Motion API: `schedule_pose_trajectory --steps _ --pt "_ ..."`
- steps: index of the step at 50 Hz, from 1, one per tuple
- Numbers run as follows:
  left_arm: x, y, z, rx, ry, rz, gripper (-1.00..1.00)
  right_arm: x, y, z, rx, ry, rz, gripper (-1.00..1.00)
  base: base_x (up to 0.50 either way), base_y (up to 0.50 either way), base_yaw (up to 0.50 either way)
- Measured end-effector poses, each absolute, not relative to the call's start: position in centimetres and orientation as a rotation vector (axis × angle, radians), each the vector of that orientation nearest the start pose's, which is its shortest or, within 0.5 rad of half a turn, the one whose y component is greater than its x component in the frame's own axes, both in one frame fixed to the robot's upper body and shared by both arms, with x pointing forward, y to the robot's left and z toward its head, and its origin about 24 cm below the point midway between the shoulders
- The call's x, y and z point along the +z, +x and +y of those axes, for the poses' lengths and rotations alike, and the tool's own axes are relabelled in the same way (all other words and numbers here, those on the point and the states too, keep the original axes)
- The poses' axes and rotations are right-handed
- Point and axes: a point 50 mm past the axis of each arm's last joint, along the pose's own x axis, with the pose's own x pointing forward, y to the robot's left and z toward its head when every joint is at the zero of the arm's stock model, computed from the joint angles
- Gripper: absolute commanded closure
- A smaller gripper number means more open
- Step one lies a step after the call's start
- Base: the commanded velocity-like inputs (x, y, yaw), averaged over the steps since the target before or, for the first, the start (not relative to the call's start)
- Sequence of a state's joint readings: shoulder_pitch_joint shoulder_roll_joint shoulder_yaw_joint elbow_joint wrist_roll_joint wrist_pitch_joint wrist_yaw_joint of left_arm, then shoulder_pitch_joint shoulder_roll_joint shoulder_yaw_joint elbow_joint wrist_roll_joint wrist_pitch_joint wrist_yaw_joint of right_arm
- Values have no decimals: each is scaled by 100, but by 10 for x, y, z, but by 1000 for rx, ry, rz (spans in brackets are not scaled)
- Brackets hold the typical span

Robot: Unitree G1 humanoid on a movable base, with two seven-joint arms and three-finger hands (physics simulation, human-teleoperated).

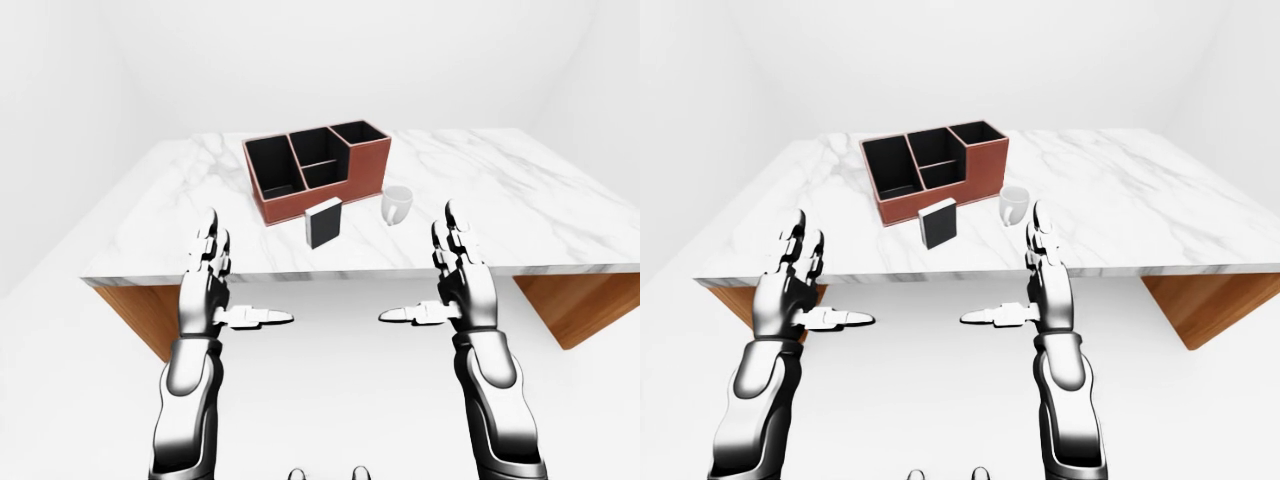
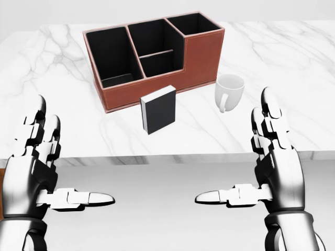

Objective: Pick up the book and place it in the front compartment of the caddy.

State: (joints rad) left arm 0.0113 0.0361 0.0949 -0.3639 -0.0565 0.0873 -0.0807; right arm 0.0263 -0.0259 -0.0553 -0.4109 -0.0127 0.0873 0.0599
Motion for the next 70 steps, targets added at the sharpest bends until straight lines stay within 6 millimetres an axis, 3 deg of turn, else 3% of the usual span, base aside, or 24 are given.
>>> schedule_pose_trajectory --steps 9,27,58,70 --pt "117 241 172 -3 8 -275 -100 122 237 -163 2 -55 -295 -100 0 50 0" --pt "118 241 172 -6 10 -279 -100 120 238 -160 9 -56 -286 -100 0 0 0" --pt "121 239 171 -8 7 -291 -100 132 231 -158 33 -60 -341 -100 48 0 0" --pt "153 226 174 -8 22 -440 -100 154 222 -155 34 -80 -446 -100 12 0 0"
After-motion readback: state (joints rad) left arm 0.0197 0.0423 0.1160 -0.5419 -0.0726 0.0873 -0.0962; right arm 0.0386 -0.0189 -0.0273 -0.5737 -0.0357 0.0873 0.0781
